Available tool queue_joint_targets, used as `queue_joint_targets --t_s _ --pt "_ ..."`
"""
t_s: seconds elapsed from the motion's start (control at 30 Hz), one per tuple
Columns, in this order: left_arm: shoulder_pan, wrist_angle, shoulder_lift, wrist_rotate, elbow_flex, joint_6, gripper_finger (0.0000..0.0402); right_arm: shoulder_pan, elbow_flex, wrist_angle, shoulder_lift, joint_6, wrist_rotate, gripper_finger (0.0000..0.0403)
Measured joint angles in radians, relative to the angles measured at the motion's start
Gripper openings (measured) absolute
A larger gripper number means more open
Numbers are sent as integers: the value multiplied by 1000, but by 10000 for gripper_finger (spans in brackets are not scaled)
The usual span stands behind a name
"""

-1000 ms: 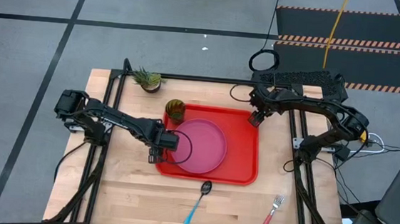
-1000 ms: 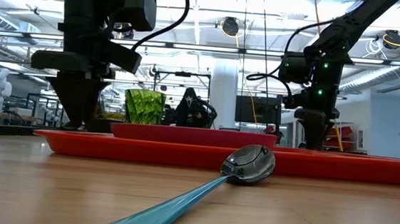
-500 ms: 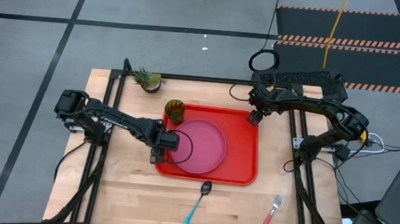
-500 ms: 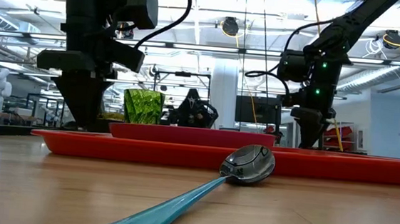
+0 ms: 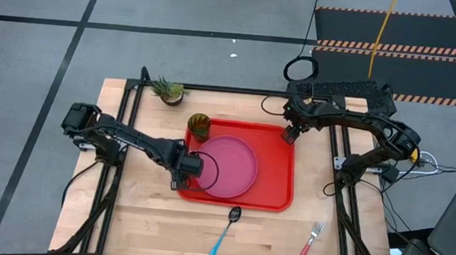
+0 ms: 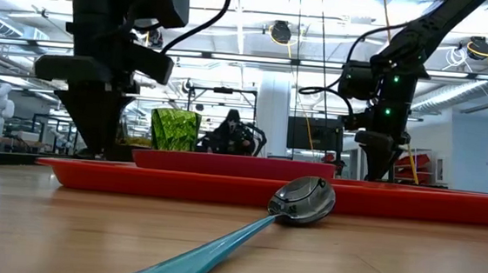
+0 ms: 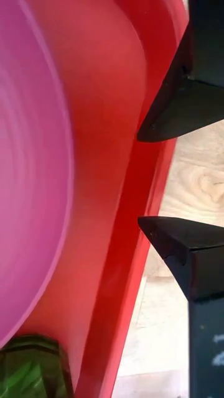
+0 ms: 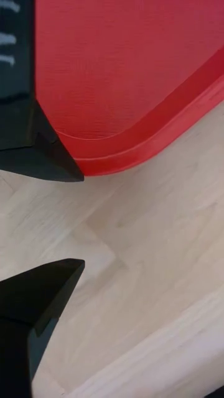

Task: Pick and place plate/cup/fork/spoon on tray
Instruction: Adjust the orange tray

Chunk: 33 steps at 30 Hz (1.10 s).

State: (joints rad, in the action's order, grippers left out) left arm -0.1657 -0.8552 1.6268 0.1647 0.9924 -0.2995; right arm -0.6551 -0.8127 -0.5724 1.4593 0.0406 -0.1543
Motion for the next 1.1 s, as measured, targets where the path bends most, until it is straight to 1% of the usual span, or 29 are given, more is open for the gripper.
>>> queue_joint_targets --t_s 0.13,0.4,0.6,0.73,0.77,0.93,0.97,1.07,1.1 --pt "-7 10 0 56 0 -22 209 27 0 0 0 0 -1 208" --pt "-7 16 0 61 0 -21 209 42 0 2 0 11 -5 208" --pt "-7 22 0 56 0 -25 209 40 0 13 0 -21 -91 208" --pt "-8 11 0 48 0 -26 209 40 1 -30 -16 -38 -183 208" --pt "-8 2 0 47 0 -25 209 40 0 -44 -26 -36 -189 208" --pt "-8 -43 0 47 0 -29 209 47 -51 -198 -93 25 -175 208" --pt "-8 -43 0 47 0 -34 209 54 -61 -217 -111 42 -149 208" --pt "-8 -42 0 47 0 -44 209 86 -65 -214 -165 86 0 208" --pt "-9 -42 0 47 0 -47 209 104 -65 -205 -173 100 34 208"
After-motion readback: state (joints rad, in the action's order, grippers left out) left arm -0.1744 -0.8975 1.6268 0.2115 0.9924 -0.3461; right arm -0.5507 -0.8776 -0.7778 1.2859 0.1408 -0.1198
